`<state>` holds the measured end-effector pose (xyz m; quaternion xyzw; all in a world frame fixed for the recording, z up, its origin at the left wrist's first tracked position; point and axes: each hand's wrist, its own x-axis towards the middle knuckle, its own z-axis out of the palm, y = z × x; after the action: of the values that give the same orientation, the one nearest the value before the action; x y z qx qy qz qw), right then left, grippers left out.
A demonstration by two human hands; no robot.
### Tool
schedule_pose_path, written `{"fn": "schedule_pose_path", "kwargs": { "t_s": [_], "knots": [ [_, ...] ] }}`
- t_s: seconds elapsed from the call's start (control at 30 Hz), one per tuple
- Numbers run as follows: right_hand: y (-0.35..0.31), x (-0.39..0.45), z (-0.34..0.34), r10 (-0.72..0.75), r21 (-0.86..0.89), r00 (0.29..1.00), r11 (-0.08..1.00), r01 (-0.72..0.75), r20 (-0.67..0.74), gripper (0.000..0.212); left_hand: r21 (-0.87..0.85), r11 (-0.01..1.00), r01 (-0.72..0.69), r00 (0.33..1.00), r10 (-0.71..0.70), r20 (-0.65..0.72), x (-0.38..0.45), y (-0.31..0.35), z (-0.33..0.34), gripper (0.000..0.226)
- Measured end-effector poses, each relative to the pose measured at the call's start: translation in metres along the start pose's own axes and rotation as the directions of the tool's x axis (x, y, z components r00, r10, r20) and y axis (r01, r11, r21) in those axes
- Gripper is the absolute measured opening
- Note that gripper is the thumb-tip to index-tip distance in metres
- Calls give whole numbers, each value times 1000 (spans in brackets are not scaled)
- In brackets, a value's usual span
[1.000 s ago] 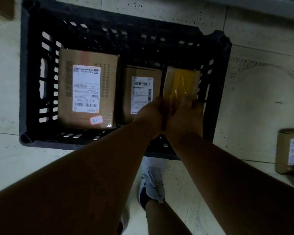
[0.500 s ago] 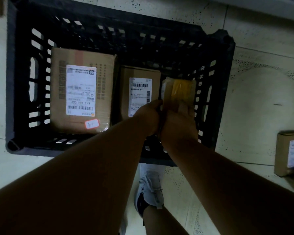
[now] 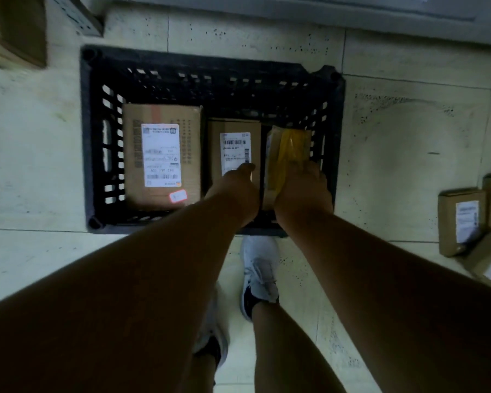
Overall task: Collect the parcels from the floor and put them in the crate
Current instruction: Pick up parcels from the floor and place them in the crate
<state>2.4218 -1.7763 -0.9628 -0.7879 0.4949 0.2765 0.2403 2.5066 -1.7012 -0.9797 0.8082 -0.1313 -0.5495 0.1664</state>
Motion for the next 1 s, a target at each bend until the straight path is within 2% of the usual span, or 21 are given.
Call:
{"fn": "schedule_pose_path", "kwargs": {
  "t_s": [0.13,0.27,0.33,0.47,0.57,0.7,0.8,1.0],
  "knots": [
    [-4,-82,-72,-10,109,992,994,24,-129,58,153,977,-150,982,165,-91,-129,32,-43,70],
    [-18,-176,-154,-49,190,977,978,90,-209,68,314,881,-355,898,414,-148,-248,72,-86,56],
    [-22,-222,-187,-66,218,960,968,128,-271,69,373,818,-438,848,514,-131,-295,85,-106,52],
    [-22,-317,-229,-43,297,925,941,165,-377,71,490,689,-535,773,632,-44,-378,97,-134,61],
    [-17,-381,-245,9,353,902,922,160,-433,72,548,582,-601,680,733,-34,-436,103,-142,62],
    [3,-436,-260,91,410,856,900,149,-509,74,561,517,-647,601,798,-44,-494,119,-136,64],
    [29,-461,-273,128,424,809,892,160,-574,80,580,456,-675,564,825,7,-524,140,-125,69],
    [101,-502,-303,213,459,710,871,172,-671,86,634,268,-726,431,895,115,-564,198,-73,71]
  ]
}}
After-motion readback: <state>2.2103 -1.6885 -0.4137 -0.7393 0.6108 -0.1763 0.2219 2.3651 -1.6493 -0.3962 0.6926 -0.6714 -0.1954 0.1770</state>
